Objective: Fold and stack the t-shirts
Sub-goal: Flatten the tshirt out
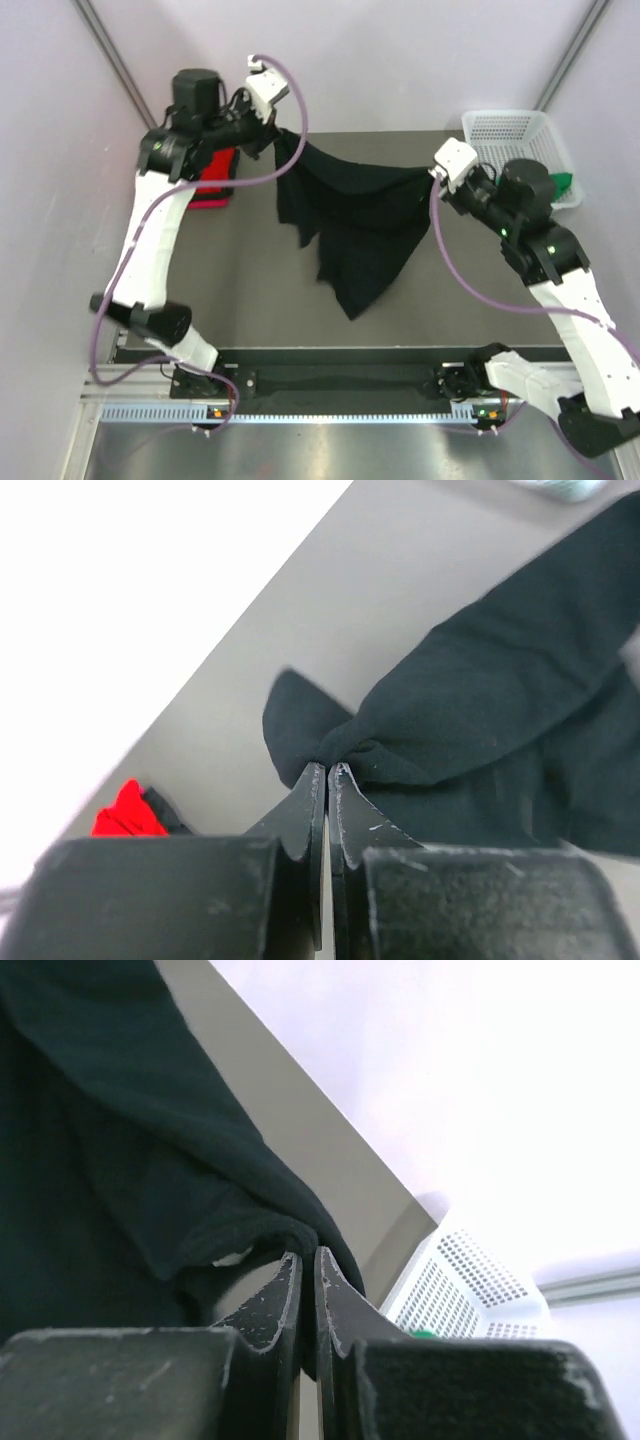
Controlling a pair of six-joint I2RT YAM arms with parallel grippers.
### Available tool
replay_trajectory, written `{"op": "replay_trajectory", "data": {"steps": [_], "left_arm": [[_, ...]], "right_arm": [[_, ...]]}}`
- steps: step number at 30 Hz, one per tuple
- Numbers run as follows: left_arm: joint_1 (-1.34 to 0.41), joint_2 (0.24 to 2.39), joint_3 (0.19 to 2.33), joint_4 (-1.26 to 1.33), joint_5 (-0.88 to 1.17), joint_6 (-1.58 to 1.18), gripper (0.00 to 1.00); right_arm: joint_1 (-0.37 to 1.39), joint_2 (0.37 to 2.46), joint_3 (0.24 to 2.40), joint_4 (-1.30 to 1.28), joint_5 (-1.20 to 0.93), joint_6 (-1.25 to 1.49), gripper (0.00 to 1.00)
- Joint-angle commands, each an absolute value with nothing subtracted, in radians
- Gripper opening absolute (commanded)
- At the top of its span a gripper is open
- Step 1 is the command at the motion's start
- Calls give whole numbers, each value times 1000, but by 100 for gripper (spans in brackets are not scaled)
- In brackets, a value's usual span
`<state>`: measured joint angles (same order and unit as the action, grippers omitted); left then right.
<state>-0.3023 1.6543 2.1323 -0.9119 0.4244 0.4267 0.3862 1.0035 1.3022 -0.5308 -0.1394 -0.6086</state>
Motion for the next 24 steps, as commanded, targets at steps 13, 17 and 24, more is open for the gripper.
{"op": "replay_trajectory", "data": {"steps": [13,17,24], "left_arm": [[-192,1866,1908,-793,313,541,1],[-190,2052,2041,-748,105,496,37],[-233,1791,1834,-741,348,468,42]], "right_arm": [[193,1393,1279,-301,-147,-509,0],[166,1597,1431,-325,-135,-496,0],[163,1603,1419,-319,-156,-497,0]]}}
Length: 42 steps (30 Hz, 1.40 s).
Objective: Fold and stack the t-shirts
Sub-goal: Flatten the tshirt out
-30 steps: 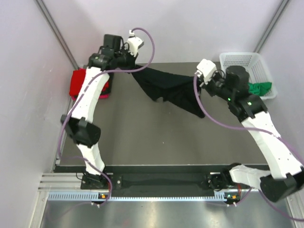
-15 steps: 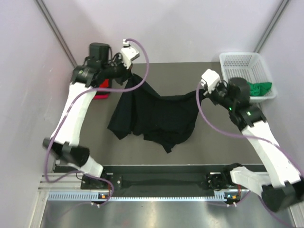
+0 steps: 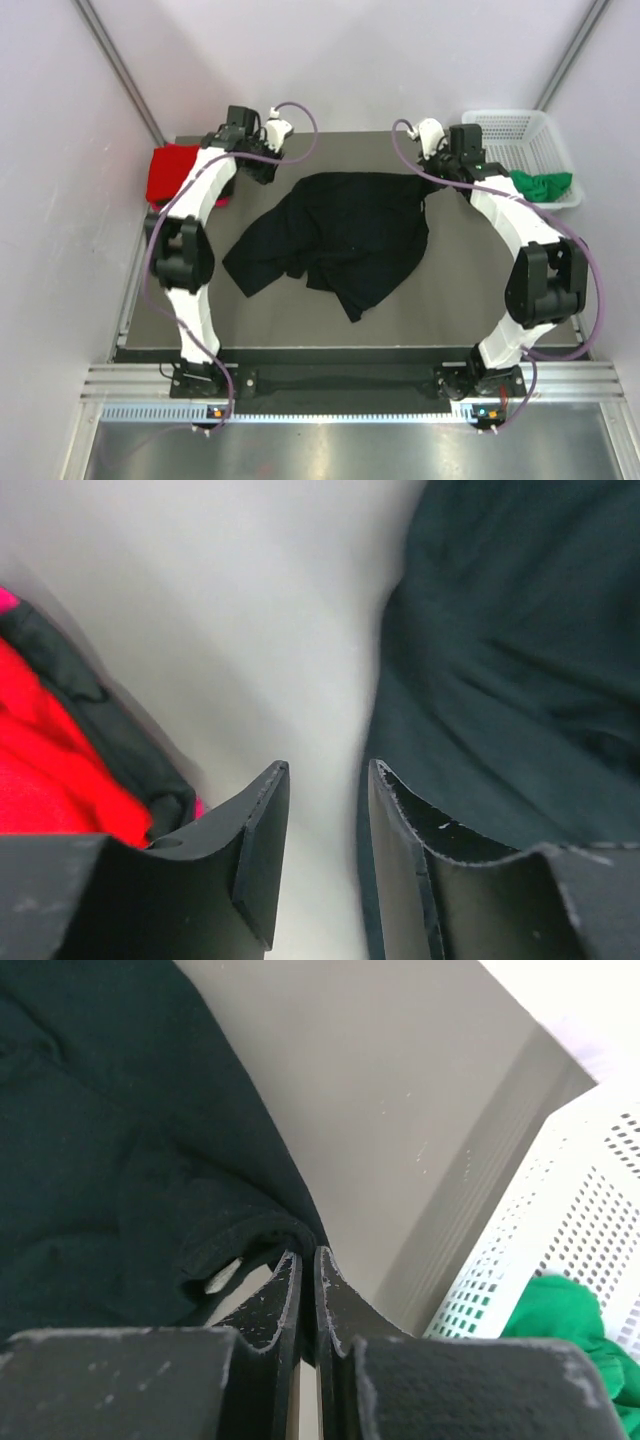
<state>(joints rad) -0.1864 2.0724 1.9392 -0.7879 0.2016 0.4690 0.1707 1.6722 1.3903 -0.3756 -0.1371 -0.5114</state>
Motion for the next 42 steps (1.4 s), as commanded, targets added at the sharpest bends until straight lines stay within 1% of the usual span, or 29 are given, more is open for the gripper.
{"op": "replay_trajectory", "data": {"steps": [1,2,4,5,7,8,10,11,12,13,16,18,20,22,24,25,26,27,28,30,31,32,33,34,35,38,41,42], "left_arm": [[-257,1755,1783,-783,362,491,42],[-287,1696,1685,-798,351,529,43],[-371,1648,1585,-798,318,540,46],[-396,1617,1509,-781,316,541,50],[-458,1605,1459,-759,293,534,56],[-475,1621,1444,-752,285,525,61],[-502,1653,1447,-746,267,511,61],[-505,1696,1456,-741,255,496,65],[-515,1724,1468,-744,239,491,65],[-520,1752,1485,-756,194,486,66],[-528,1870,1577,-778,112,450,65],[-532,1954,1675,-813,100,425,62],[-538,2024,1747,-847,84,410,61],[-551,2058,1776,-857,65,402,61],[-563,2108,1831,-886,32,397,53],[-564,2126,1860,-947,25,388,30],[-565,2147,1906,-974,29,373,13],[-565,2151,1920,-1004,43,370,2],[-563,2146,1925,-1020,46,373,0],[-563,2094,1893,-1032,46,374,0],[-563,2071,1878,-1031,45,376,3],[-566,2025,1856,-1032,41,371,30],[-571,2004,1844,-1032,34,368,44],[-574,1959,1829,-1026,17,367,62],[-590,1942,1789,-1016,9,367,74],[-655,1914,1729,-1022,-96,382,77],[-695,1931,1680,-1009,-164,376,77],[-699,1942,1675,-1014,-172,377,75]], "right_arm": [[161,1588,1402,-315,-156,-495,0],[161,1580,1367,-310,-160,-489,0],[161,1568,1342,-307,-166,-482,0],[161,1569,1330,-308,-172,-470,0],[161,1574,1327,-319,-186,-462,0],[163,1574,1328,-325,-202,-462,0],[161,1583,1333,-330,-206,-459,0],[163,1585,1341,-330,-206,-454,0],[161,1589,1344,-328,-207,-453,0],[161,1589,1344,-328,-207,-449,0],[163,1582,1342,-330,-215,-445,0],[161,1572,1330,-331,-218,-448,0],[161,1566,1313,-330,-216,-454,0],[161,1563,1304,-328,-215,-457,0],[160,1560,1296,-327,-215,-457,0],[160,1560,1295,-327,-215,-459,0],[160,1559,1293,-327,-215,-459,0],[158,1559,1293,-328,-215,-460,0],[156,1560,1295,-327,-215,-460,0],[153,1563,1298,-325,-215,-460,0],[153,1565,1299,-325,-215,-459,0],[150,1566,1304,-327,-216,-457,0],[149,1569,1304,-327,-216,-456,0],[152,1572,1305,-324,-218,-454,0],[152,1574,1307,-324,-219,-454,0],[150,1585,1318,-330,-225,-453,0],[150,1598,1331,-330,-230,-446,0],[150,1601,1335,-330,-230,-445,0]]}}
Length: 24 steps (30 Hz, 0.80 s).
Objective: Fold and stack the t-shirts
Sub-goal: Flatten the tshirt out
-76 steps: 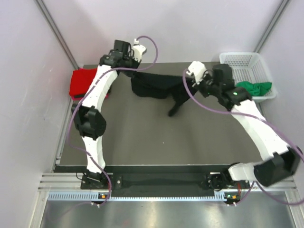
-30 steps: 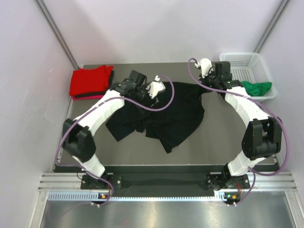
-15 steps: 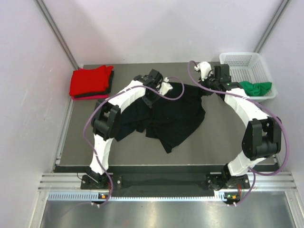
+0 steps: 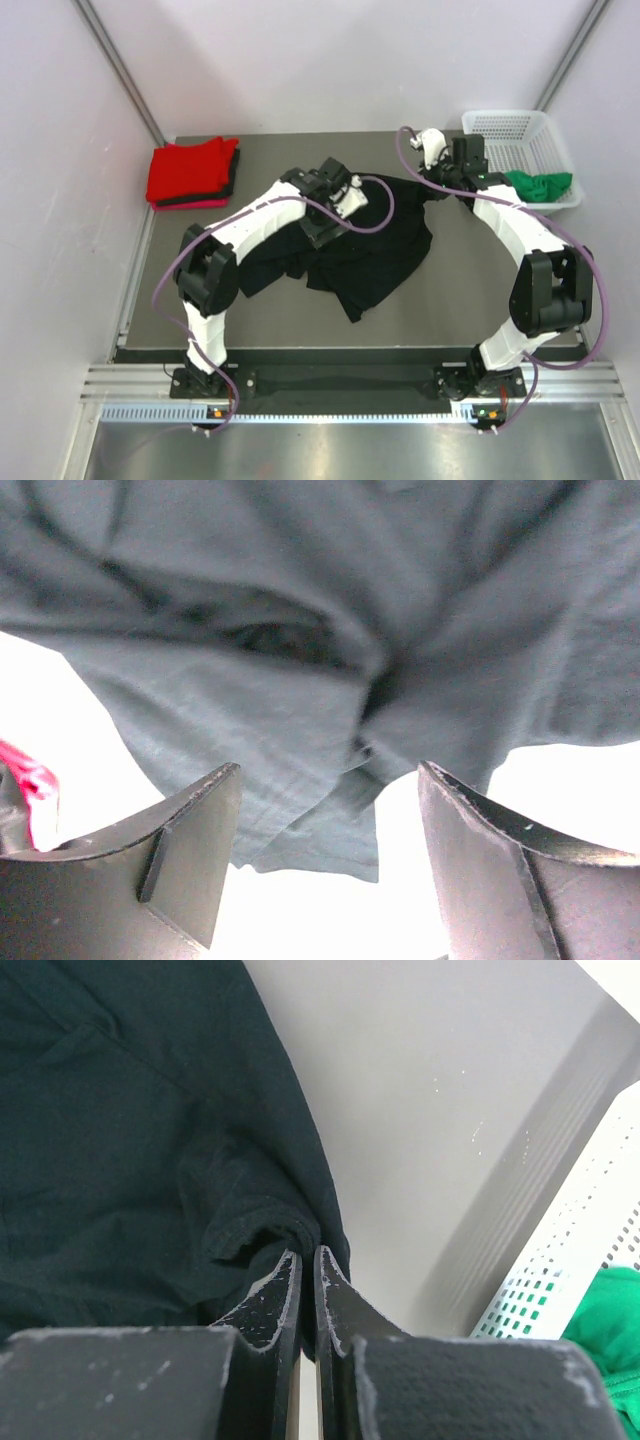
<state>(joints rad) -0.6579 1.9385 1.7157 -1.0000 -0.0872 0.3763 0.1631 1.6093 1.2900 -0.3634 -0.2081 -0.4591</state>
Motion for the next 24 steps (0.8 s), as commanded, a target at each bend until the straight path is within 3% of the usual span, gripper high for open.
{"op": "replay_trajectory", "data": {"steps": [1,13,24], "left_arm": [[-701,1965,1668,-1014,-178,380,75],[-692,2141,1756,-1038,-302,357,66],[-681,2129,1850,-1046,-310,380,64]], "right_arm": [[150,1601,1341,-333,-232,-443,0],[150,1566,1302,-334,-227,-451,0],[150,1574,1290,-325,-233,-446,0]]}}
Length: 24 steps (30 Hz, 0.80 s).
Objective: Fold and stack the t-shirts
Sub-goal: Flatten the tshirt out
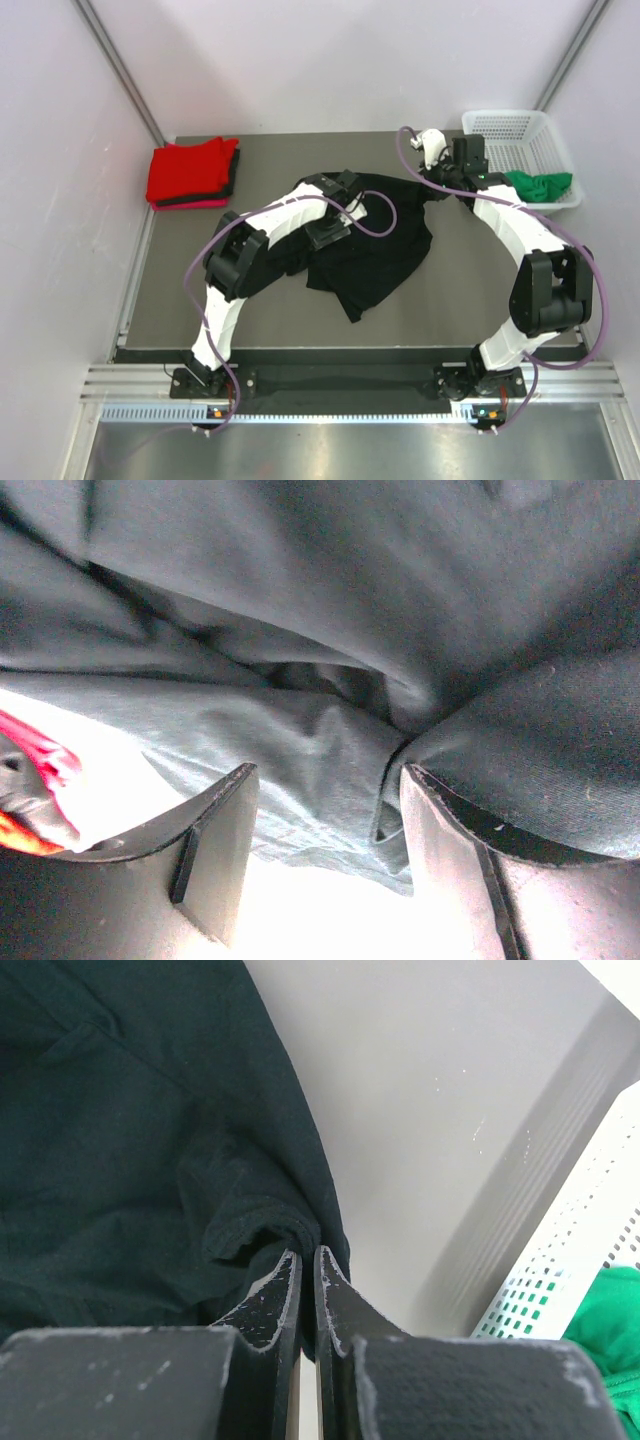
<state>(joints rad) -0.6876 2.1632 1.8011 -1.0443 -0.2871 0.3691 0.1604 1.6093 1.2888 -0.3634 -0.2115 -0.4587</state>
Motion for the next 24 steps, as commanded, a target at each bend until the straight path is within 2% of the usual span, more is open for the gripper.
{"op": "replay_trajectory", "data": {"steps": [1,11,15,24], "left_arm": [[-681,2129,1850,-1046,-317,387,64],[-680,2137,1876,-1068,-259,370,61],[-684,2126,1917,-1068,-304,396,62],[-681,2141,1867,-1084,-287,388,62]], "right_arm": [[152,1577,1293,-325,-235,-445,0],[150,1606,1325,-327,-235,-440,0],[150,1601,1307,-319,-233,-440,0],[152,1612,1319,-321,-232,-440,0]]}}
